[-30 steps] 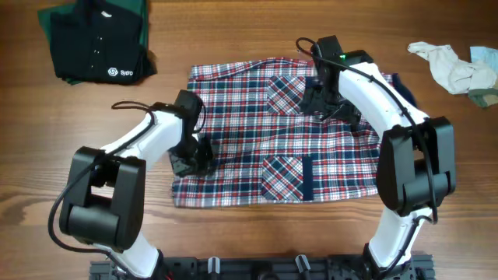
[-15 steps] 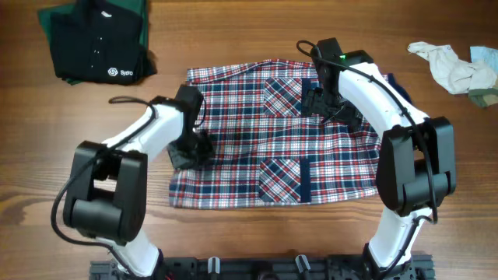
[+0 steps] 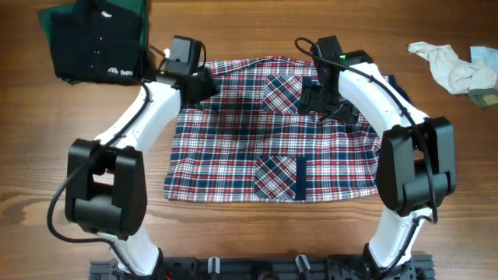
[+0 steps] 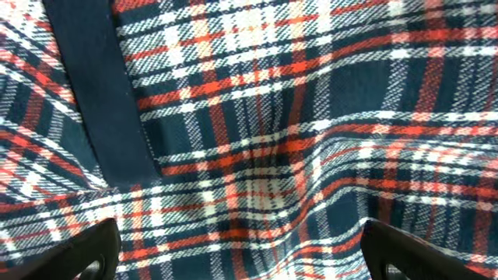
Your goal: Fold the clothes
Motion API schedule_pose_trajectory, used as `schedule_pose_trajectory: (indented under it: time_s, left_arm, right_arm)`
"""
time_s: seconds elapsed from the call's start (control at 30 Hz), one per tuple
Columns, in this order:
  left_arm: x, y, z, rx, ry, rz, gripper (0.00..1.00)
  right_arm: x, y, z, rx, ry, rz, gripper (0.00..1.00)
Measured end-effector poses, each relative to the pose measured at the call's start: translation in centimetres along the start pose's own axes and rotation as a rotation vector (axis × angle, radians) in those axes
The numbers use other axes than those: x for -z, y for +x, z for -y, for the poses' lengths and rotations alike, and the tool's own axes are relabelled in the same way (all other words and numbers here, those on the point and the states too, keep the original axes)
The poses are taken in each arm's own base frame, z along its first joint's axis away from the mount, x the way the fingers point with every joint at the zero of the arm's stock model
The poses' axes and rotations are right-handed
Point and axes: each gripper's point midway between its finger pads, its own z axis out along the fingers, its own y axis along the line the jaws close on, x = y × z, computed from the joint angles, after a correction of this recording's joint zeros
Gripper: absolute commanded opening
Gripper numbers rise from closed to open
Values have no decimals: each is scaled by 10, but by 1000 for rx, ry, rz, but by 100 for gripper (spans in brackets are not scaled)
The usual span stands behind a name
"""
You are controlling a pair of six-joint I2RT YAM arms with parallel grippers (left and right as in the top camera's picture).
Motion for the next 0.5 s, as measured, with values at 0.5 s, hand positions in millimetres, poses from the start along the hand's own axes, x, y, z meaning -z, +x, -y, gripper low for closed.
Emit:
schedule_pose_trajectory:
  time_s: [0.5]
  left_arm:
    - [-66,-57,-27,285,111,135,57]
  right_arm:
    - [0,1,-2,3,-13,-6,100]
